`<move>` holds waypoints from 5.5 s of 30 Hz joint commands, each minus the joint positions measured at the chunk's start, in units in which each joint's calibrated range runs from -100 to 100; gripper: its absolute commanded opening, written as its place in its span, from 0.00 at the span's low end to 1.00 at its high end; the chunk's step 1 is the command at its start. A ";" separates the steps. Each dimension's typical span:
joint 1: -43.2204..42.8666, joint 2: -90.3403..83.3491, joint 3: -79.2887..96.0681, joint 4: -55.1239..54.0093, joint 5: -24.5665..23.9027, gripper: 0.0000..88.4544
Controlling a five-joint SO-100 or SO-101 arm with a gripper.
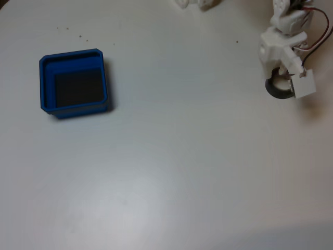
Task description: Pick the black tape roll and drop it in the blue box
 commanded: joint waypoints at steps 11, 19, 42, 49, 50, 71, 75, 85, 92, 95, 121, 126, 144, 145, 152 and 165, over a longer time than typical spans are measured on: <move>-0.93 1.10 -4.04 -0.42 -6.53 0.15; -1.13 1.44 -3.95 -0.42 -6.26 0.24; -0.64 5.28 -4.13 -0.50 -6.79 0.25; -0.44 5.37 -4.13 -0.50 -8.37 0.24; -0.44 5.37 -4.13 -0.50 -9.68 0.24; -0.64 5.45 -3.68 -0.50 -19.58 0.24; -0.54 5.45 -3.68 -0.50 -19.58 0.24; -0.44 8.80 -3.95 -0.50 -19.67 0.24; -0.44 8.80 -3.95 -0.50 -19.67 0.24; -0.44 8.88 -3.77 -0.50 -19.67 0.24; -0.44 12.56 -3.86 -0.50 -19.67 0.24; -0.44 12.56 -3.86 -0.50 -19.67 0.24; -0.64 12.47 -4.04 -0.50 -19.67 0.12; -0.64 12.39 -4.04 -0.50 -19.67 0.08; -0.74 12.47 -3.86 -0.42 -19.58 0.02; -0.44 10.47 -4.13 0.65 -19.67 0.01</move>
